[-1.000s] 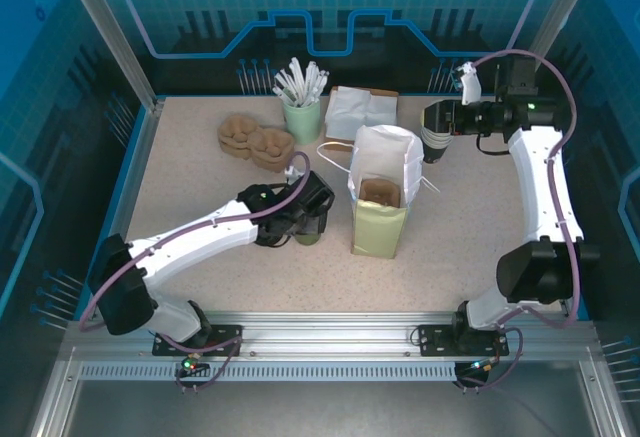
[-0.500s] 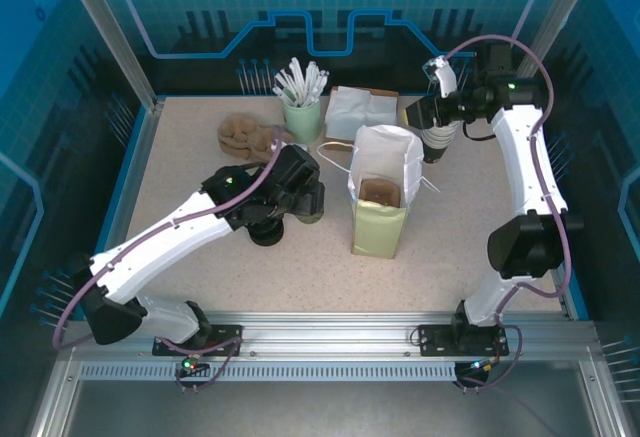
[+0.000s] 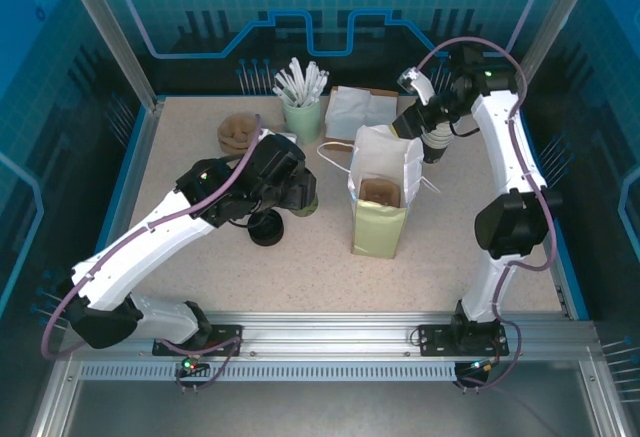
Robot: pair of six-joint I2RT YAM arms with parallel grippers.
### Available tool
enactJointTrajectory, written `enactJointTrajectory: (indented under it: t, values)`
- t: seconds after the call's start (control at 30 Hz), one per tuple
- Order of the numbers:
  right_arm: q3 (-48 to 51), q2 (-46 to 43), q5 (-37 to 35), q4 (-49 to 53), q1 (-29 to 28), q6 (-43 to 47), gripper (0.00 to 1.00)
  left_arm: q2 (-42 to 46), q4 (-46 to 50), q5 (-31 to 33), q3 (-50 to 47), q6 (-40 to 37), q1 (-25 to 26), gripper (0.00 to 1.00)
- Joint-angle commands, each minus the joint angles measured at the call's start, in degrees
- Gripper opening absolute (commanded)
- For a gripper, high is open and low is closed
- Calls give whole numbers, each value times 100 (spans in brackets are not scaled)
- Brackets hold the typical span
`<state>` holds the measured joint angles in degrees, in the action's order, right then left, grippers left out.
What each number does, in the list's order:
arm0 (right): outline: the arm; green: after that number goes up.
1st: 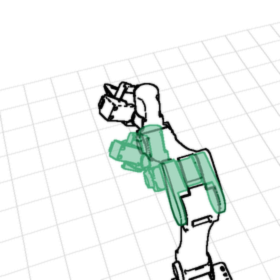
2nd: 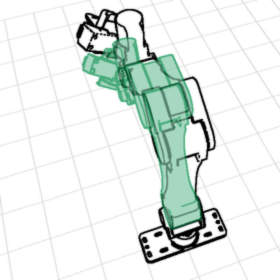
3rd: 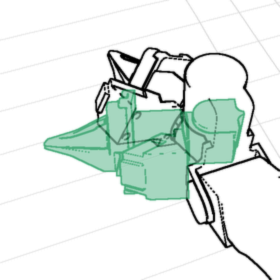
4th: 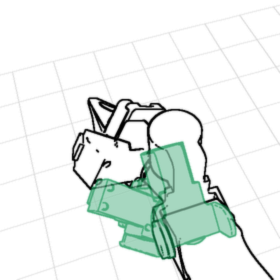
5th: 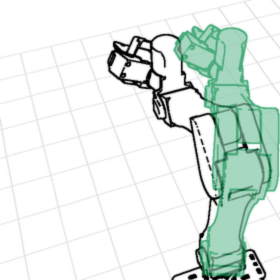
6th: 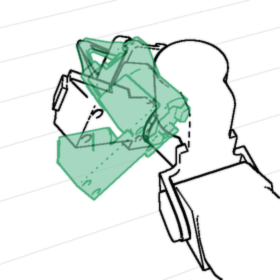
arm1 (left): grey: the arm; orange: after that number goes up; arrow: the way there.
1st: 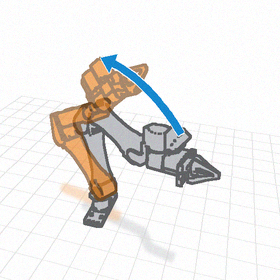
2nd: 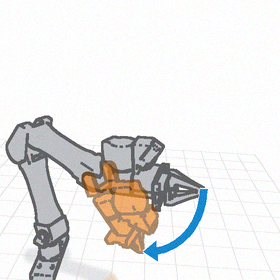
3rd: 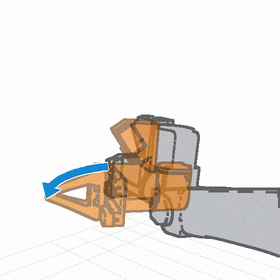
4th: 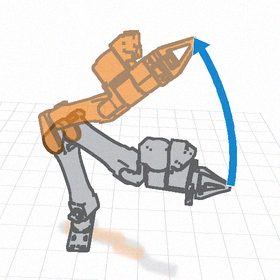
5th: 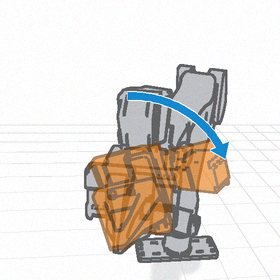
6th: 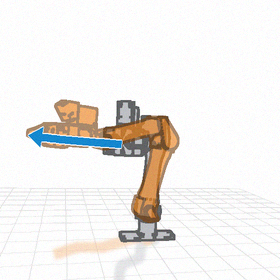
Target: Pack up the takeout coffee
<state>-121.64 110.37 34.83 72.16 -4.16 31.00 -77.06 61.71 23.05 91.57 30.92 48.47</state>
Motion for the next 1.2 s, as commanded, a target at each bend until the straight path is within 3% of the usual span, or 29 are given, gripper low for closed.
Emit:
enactJointTrajectory:
  t: [0.0, 0.37, 0.6, 0.87, 1.17]
  values:
    - [-268, 139, 10, 422, -98, 350, 52, 138, 201, -80, 211, -147, -48, 65]
    - [-564, 567, 59, 768, -137, 595, 46, 77, 262, -134, 356, -147, -48, 64]
    - [-742, 668, 54, 808, -216, 636, 19, 50, 313, -173, 495, -150, -47, 63]
    - [-823, 373, -201, 636, -371, 332, 0, 83, 368, -243, 675, -164, -48, 61]
    - [-168, -366, -813, 46, -654, -344, 0, 113, 542, -354, 977, -432, -50, 60]
